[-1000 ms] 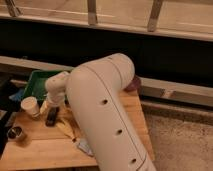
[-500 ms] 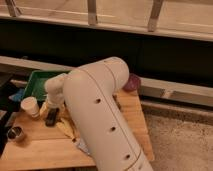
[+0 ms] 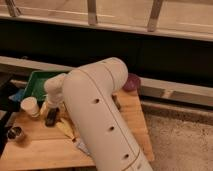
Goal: Wipe table surface with eraser
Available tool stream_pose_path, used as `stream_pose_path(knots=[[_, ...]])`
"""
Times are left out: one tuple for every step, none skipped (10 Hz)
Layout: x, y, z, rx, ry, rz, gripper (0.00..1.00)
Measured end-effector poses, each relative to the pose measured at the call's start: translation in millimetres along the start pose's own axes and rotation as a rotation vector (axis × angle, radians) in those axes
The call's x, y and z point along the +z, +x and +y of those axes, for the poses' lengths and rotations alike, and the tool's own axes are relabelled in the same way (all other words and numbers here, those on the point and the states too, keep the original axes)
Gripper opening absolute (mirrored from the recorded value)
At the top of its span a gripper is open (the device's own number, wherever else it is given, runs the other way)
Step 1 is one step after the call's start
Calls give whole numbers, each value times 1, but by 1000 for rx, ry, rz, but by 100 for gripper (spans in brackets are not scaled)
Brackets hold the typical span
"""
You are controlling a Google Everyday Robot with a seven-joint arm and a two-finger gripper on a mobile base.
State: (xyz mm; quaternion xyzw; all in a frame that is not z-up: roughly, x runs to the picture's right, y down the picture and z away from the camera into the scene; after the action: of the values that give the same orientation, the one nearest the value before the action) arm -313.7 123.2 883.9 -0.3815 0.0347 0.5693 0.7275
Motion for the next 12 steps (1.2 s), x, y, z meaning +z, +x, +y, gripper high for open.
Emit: stream_pose_path(knots=[[0, 0, 0, -1, 0, 0, 49], [0, 0, 0, -2, -1, 1, 38], [1, 1, 1, -1, -2, 2, 26], [2, 1, 2, 0, 0, 5, 18], [7, 1, 5, -5, 13, 15, 8], [14, 2, 13, -13, 13, 19, 1], [12, 3, 11, -11, 16, 23, 0], [11, 5, 9, -5, 18, 28, 0], [11, 5, 9, -8, 18, 28, 0], [10, 5, 8, -10, 20, 28, 0], [6, 7, 8, -18, 28, 29, 0], [-3, 9, 12, -28, 34, 20, 0]])
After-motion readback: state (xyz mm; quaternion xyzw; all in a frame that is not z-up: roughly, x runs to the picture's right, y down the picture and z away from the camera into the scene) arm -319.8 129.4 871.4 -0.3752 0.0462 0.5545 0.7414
